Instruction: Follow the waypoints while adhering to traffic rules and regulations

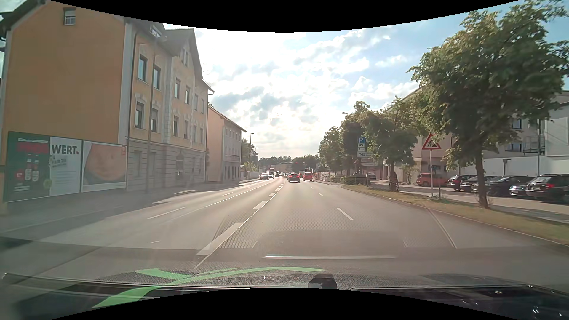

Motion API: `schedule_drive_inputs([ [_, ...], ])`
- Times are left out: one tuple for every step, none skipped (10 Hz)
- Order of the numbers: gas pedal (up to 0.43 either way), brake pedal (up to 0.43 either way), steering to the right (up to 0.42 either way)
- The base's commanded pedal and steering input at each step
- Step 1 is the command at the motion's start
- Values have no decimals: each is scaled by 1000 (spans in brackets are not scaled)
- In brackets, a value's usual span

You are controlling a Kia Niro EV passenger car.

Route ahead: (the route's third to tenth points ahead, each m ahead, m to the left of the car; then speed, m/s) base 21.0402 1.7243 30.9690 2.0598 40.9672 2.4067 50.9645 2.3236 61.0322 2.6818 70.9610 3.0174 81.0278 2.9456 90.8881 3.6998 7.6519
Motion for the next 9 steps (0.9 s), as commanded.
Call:
schedule_drive_inputs([
  [0,0,-4],
  [0,0,-4],
  [0,0,-4],
  [0,0,-4],
  [0,0,-4],
  [8,0,-4],
  [47,0,-5],
  [59,0,-5],
  [67,0,-5],
])
